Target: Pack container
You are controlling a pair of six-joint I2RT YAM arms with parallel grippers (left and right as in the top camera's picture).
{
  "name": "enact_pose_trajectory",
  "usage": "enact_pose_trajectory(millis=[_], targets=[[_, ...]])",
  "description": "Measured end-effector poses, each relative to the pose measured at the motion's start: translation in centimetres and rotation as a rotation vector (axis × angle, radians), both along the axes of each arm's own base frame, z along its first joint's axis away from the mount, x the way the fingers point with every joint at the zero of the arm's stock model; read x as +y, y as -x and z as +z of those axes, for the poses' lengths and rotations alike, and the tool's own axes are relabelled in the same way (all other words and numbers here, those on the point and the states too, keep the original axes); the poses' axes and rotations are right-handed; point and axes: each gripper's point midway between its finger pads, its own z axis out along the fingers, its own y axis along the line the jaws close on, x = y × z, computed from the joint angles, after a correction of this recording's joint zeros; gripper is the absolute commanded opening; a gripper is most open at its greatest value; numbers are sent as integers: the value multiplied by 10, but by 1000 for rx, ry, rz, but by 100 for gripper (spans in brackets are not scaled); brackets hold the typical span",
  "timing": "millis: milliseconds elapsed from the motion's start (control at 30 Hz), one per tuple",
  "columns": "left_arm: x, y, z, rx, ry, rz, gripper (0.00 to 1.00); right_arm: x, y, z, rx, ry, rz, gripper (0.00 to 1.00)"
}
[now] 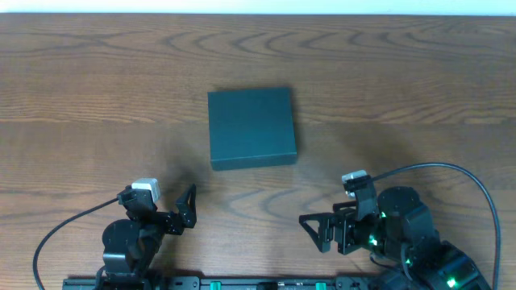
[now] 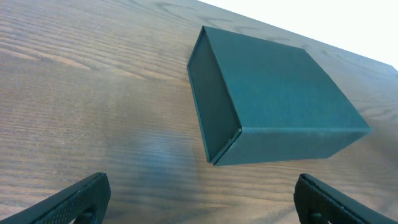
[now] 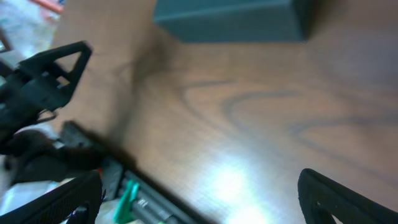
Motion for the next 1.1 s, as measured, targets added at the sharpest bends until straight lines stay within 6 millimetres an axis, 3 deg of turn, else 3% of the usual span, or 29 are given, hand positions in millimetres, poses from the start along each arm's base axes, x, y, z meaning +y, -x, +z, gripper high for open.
enact_pose_trajectory(millis=[333,433,633,1100], targets=[[0,0,0,0,0,0,96,-45,-35,23,-392,177,-135,99],[0,0,0,-1,0,0,96,-57,-37,19,-477,224,-146,99],[0,0,0,-1,0,1,96,-79,-38,-18,-530,298,-204,99],[0,0,0,-1,0,0,95,-83,-31,-99,-440,359,-170,99]])
